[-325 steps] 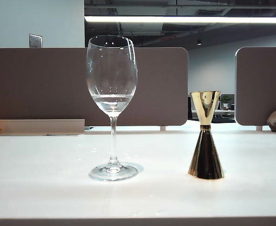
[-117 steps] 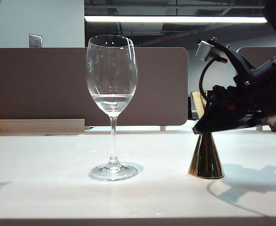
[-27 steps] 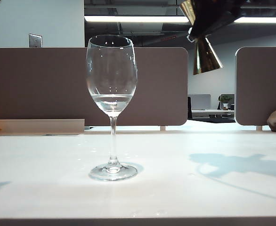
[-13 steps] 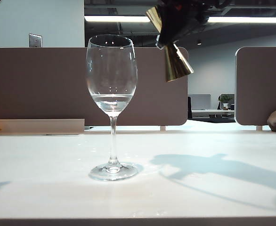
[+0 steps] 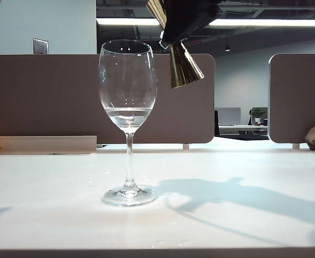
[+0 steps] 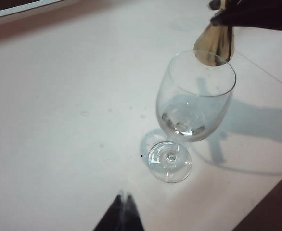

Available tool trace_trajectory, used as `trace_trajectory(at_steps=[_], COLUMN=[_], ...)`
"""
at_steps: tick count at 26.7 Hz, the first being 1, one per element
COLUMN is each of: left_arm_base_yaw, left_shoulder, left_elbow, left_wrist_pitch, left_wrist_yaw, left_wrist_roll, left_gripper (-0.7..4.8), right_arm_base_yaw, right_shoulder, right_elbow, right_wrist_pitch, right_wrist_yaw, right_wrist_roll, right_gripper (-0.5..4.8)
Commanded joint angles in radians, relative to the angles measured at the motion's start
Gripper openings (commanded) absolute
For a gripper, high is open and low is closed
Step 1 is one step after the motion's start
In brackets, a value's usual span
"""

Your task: Pick up the jigger and pour the water inside into the glass.

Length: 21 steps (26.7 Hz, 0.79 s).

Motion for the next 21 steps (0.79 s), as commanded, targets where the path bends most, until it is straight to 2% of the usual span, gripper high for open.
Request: trace_trajectory(at_steps=[1, 7, 21], left_arm_base_yaw=[-0.001, -0.001, -0.001], left_shoulder=[0.000, 0.000, 0.000], left_elbow=[0.003, 0.003, 0.003], left_wrist_pitch=[0.006, 0.006, 0.006], left_wrist_yaw=[0.001, 0.000, 0.001], left_wrist_roll=[0.003, 0.003, 0.003], left_gripper=[-0.05, -0.05, -0.05], right_arm_base_yaw=[0.014, 0.018, 0.020], right_shoulder=[0.000, 0.003, 0.016], right_elbow=[0.007, 0.007, 0.007], right_wrist_pitch=[0.001, -0.005, -0.026], right_wrist_yaw=[0.002, 0.027, 0.050], right_wrist_roll=[0.001, -0.005, -0.146], right_gripper=[0.17, 0.17, 0.17])
